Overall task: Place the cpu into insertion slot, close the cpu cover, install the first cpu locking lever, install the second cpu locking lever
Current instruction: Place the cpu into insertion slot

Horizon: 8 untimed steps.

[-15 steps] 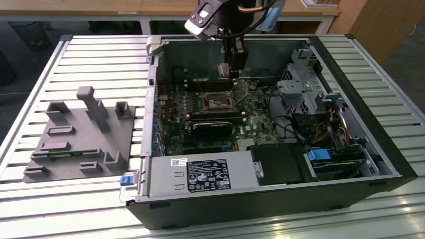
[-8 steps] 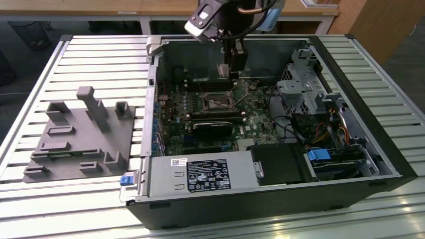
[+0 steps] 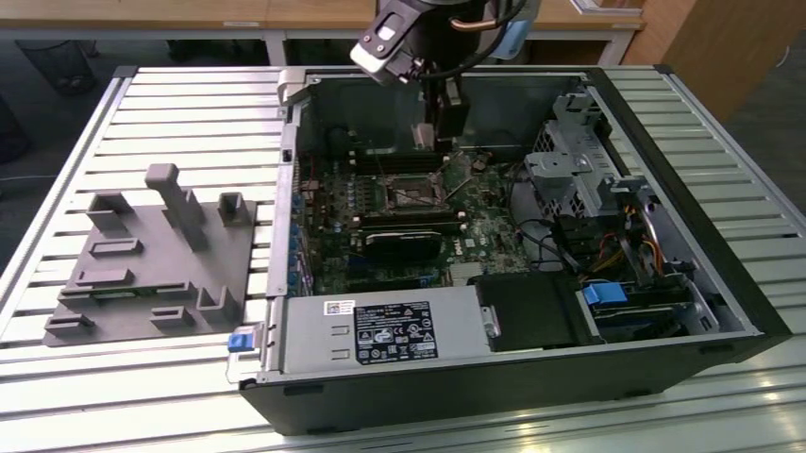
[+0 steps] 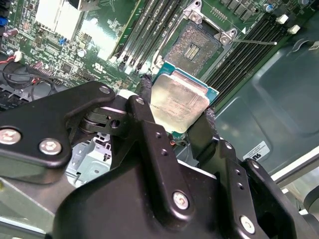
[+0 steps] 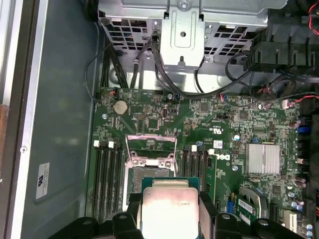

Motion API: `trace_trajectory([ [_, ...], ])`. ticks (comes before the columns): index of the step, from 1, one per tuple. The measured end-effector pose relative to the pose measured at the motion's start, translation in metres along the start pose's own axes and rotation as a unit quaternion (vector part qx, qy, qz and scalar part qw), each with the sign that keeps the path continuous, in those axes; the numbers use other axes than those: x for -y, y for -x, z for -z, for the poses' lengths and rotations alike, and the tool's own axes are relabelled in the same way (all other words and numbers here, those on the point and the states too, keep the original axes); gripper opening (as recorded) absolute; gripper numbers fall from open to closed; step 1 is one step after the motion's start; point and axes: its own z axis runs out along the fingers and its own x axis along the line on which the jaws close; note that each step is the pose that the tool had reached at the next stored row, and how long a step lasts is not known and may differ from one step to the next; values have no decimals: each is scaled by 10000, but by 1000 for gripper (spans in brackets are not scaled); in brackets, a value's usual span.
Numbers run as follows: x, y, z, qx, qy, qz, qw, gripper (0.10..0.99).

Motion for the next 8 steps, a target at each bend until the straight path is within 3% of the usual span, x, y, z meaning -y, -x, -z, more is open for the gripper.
trace_trajectory([
  [8,3,1,-37,0,0,0,10000,541],
])
